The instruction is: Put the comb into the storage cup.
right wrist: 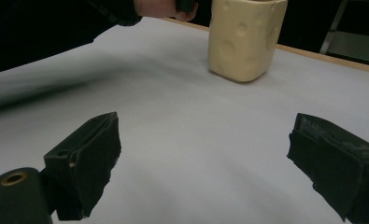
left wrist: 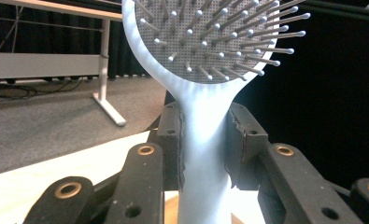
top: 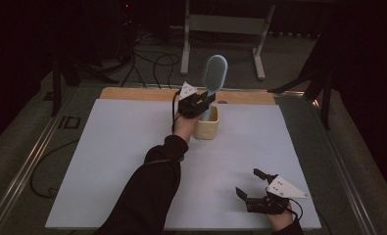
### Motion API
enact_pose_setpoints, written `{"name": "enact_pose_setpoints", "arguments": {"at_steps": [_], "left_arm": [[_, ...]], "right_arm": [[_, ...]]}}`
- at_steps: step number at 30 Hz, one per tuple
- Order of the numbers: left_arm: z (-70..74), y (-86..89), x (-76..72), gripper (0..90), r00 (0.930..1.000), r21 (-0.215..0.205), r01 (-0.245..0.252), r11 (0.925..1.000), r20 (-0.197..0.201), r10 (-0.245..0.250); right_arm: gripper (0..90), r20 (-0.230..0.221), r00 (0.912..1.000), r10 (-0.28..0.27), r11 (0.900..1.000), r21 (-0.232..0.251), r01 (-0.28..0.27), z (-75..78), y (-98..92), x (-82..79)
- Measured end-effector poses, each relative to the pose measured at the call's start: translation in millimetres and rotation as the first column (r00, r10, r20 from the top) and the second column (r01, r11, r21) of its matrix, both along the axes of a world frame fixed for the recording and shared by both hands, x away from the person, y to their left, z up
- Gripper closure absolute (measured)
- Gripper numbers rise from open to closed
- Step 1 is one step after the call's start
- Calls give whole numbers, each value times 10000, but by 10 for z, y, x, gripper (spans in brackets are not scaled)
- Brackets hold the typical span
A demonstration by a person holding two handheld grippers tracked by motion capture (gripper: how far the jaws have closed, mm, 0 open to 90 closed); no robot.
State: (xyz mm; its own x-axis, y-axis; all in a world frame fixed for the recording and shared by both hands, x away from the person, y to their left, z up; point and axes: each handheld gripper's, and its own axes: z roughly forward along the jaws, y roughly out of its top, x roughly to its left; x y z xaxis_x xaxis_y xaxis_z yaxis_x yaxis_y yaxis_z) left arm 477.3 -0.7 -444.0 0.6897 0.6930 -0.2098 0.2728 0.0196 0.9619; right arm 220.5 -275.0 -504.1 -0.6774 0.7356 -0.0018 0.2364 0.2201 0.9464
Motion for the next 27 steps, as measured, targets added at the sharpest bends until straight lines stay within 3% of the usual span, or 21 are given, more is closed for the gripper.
{"name": "enact_pose_setpoints", "arguments": {"at_steps": [9,18,21,25,27], "left_arm": [[-81,-97,-60,697,9996,922,-201,9955,219,182],[-129,-96,-90,681,9996,1088,-275,9937,-74,285],[-102,-95,-104,585,9999,1152,-144,9932,-25,148],[-22,-93,-124,293,9997,952,-162,9953,-177,180],[6,-82,-129,257,9996,819,-121,9966,-242,141]], "right_arm": [[89,14,10000,32,10000,0,-32,0,4,-2],[89,10,10000,68,10000,13,-68,-1,7,0],[89,24,10000,55,10000,-50,-55,4,8,-4],[89,14,10000,83,9999,-57,-83,3,12,-5],[89,4,10000,86,9999,-65,-86,2,15,-6]]}}
